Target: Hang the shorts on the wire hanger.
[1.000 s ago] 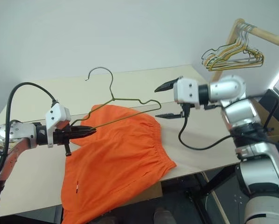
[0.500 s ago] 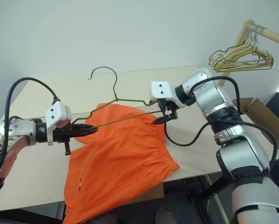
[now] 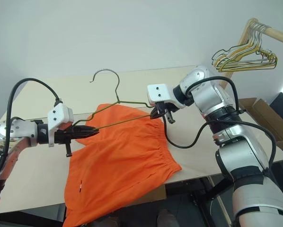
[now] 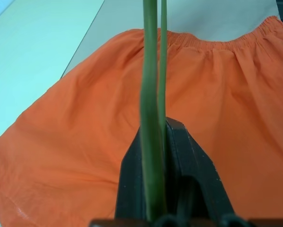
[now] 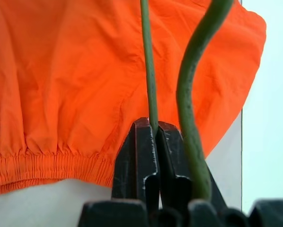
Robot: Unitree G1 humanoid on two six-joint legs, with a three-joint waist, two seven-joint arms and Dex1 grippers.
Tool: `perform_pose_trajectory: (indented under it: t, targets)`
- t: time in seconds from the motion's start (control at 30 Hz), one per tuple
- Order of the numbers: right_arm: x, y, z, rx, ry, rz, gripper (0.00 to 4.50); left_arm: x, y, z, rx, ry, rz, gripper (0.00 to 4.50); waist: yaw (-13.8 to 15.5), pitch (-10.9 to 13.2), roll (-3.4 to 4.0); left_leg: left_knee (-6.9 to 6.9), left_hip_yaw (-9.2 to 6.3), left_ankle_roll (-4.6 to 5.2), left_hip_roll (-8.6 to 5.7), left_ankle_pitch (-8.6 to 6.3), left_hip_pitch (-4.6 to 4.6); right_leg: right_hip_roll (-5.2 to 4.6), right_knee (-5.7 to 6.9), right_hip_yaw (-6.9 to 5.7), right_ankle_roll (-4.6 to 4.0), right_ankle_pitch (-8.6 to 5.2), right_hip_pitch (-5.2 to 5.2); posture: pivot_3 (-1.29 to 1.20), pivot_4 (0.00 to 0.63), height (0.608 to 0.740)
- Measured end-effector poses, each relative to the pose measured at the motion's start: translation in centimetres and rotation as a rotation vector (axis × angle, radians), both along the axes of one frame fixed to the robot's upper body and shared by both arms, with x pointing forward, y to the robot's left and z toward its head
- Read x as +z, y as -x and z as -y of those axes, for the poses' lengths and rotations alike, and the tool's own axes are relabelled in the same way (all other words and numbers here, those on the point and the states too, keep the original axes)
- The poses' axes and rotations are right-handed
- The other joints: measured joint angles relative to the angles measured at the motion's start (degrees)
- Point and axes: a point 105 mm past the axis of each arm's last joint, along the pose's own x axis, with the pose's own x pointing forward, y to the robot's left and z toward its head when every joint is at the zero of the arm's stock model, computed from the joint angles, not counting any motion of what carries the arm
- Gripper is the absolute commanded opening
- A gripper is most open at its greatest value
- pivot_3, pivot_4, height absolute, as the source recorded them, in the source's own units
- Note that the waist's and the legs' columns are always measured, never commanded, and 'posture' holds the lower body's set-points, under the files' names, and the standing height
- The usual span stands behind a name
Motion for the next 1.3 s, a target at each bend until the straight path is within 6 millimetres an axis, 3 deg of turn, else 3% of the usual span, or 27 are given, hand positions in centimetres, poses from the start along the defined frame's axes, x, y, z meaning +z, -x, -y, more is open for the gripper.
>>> perform_pose_trajectory:
  t: [0.03,0.17,0.3,0.43,0.5,0.53,0.67,0.87,1.07,1.3]
  targets:
    - [-0.1,0.0,0.0,0.0,0.002,-0.001,0.04,0.0,0.0,0.0,-0.004,-0.001,-0.001,0.0,0.0,0.0,0.0,0.0,0.0,0.0,0.0,0.0,0.0,0.0,0.0,0.0,0.0,0.0,0.0,-0.02,0.0,0.74]
    - [-0.4,0.3,0.3,-0.01,-0.001,-0.013,0.0,-0.1,0.3,0.2,-0.046,0.013,-0.013,0.99,0.0,0.0,0.0,0.0,0.0,0.0,0.0,0.0,0.01,0.01,0.01,0.0,0.0,0.0,0.0,-0.02,0.0,0.74]
    - [-1.3,1.1,1.8,-0.083,-0.054,-0.095,0.0,0.7,0.5,0.5,-0.072,0.081,-0.013,2.27,0.3,0.0,-0.01,0.08,-0.04,0.0,0.0,0.0,-0.04,-0.01,-0.01,-0.03,0.0,0.0,0.03,0.0,0.0,0.74]
    - [-3.2,2.0,5.7,-0.283,-0.108,-0.224,0.0,2.0,0.4,-0.7,-0.017,0.128,0.031,3.65,0.8,0.0,-0.01,0.13,-0.02,0.01,0.0,0.0,-0.04,-0.02,-0.02,-0.02,0.0,-0.01,0.06,0.02,0.0,0.74]
    - [-4.4,2.5,9.0,-0.459,-0.145,-0.298,0.0,2.0,1.0,-1.3,0.007,0.159,0.024,4.35,1.5,0.0,-0.02,0.13,0.0,0.02,0.0,-0.01,-0.04,-0.01,-0.03,-0.02,0.01,-0.01,0.06,0.03,0.0,0.74]
    - [-5.0,3.0,10.8,-0.559,-0.164,-0.346,0.0,1.8,1.4,-1.5,0.014,0.168,0.01,4.48,1.7,0.0,-0.02,0.13,0.01,0.02,0.0,-0.01,-0.04,-0.02,-0.05,-0.02,0.01,-0.02,0.06,0.04,0.0,0.74]
    - [-7.1,5.7,16.1,-0.88,-0.256,-0.536,0.0,1.6,3.2,-1.3,0.008,0.19,0.02,4.48,2.7,0.1,-0.03,0.13,0.08,0.04,0.02,-0.02,0.06,0.0,-0.02,-0.01,-0.05,-0.07,0.16,0.05,0.014,0.74]
    - [-9.6,9.6,20.3,-1.203,-0.335,-0.772,0.0,1.4,5.2,0.0,-0.055,0.214,0.039,4.48,3.4,0.1,-0.04,0.13,0.19,0.04,0.07,-0.02,0.12,0.08,-0.05,0.02,-0.06,-0.1,0.25,0.05,0.026,0.74]
    - [-11.7,13.0,20.4,-1.248,-0.352,-0.98,0.0,1.5,5.4,0.5,-0.068,0.227,0.042,4.48,3.4,0.1,-0.04,0.14,0.23,0.04,0.07,-0.02,0.11,0.07,-0.1,0.03,-0.03,-0.11,0.27,0.05,0.027,0.74]
    - [-11.5,15.6,20.0,-1.19,-0.404,-1.127,0.0,1.5,5.5,0.7,-0.08,0.236,0.034,4.48,3.5,0.1,-0.06,0.14,0.26,0.06,0.1,-0.03,0.1,0.08,-0.18,0.03,0.05,-0.16,0.3,0.06,0.027,0.74]
